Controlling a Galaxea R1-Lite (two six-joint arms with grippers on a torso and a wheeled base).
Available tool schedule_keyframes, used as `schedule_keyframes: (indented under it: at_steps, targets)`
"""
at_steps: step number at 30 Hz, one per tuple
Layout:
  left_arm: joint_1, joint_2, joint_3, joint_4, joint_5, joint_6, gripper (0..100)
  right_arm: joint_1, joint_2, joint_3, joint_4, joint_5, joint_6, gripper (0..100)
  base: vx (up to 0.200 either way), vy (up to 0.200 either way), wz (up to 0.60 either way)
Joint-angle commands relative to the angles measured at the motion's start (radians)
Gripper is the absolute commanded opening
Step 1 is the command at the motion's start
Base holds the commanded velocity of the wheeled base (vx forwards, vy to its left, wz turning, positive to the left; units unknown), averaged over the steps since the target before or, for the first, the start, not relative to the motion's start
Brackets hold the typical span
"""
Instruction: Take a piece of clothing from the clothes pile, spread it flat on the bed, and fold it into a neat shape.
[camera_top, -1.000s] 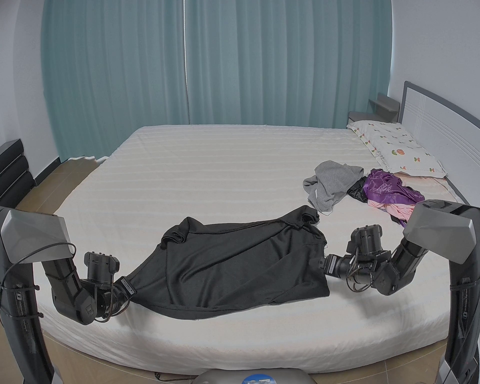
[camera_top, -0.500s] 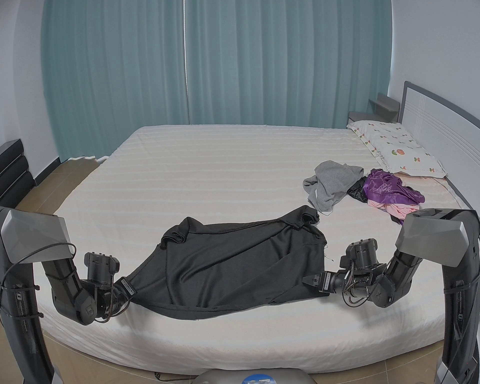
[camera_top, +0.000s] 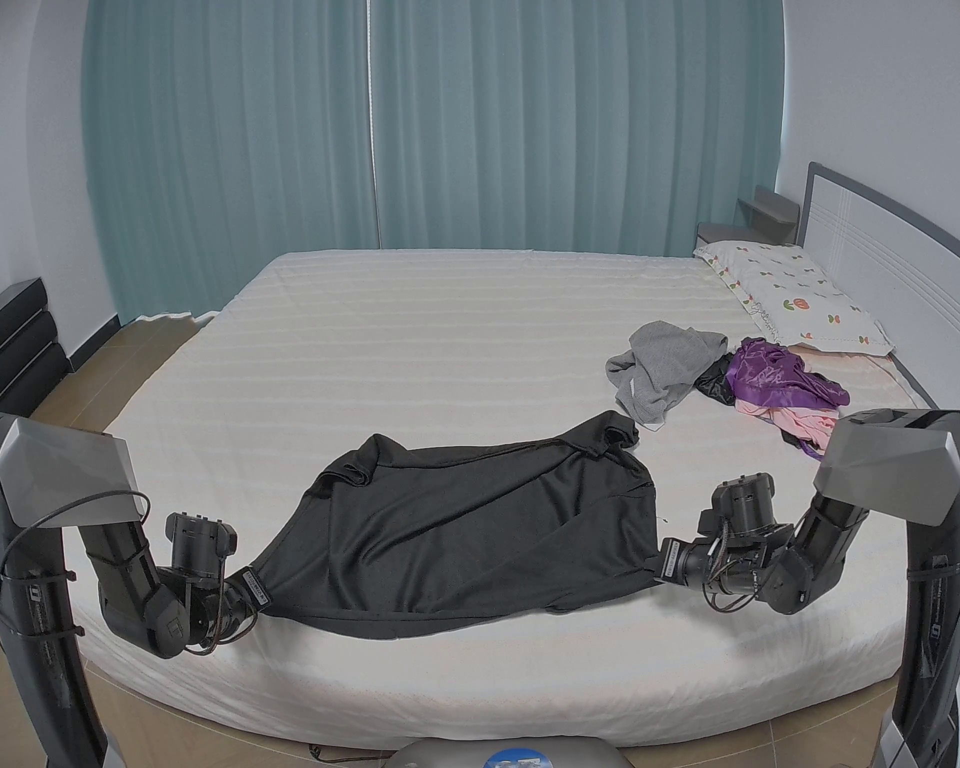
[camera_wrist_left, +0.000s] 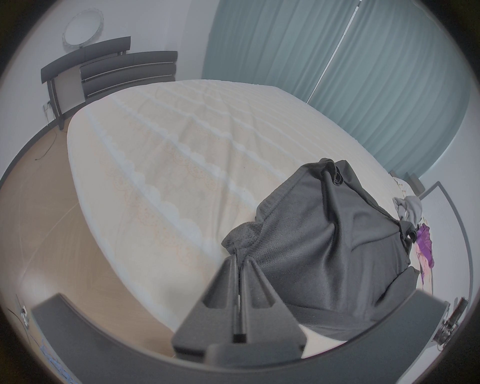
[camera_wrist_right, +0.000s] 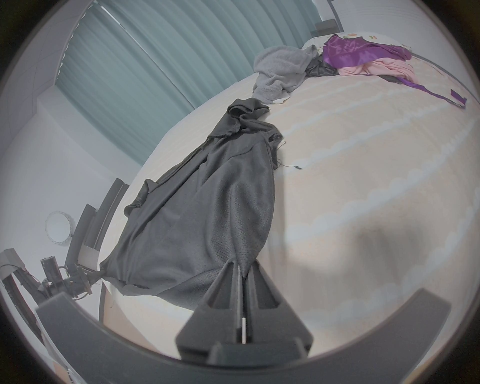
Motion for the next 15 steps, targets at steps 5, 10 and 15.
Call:
schedule_keyframes:
  at_steps: [5,10,15]
  targets:
    - [-0.003,-0.094,0.077,0.008,0.006,0.085,0,-0.056,-0.223,0.169,0.007,0.06,0.005,0,0.0,0.0,0.0]
    - [-0.005,-0.145,0.111,0.01,0.047,0.129,0,-0.059,-0.354,0.276,0.009,0.069,0.005,0,0.0,0.0,0.0]
    - [-0.032,-0.168,0.157,0.01,0.084,0.183,0,-0.062,-0.446,0.358,0.009,0.069,0.005,0,0.0,0.0,0.0]
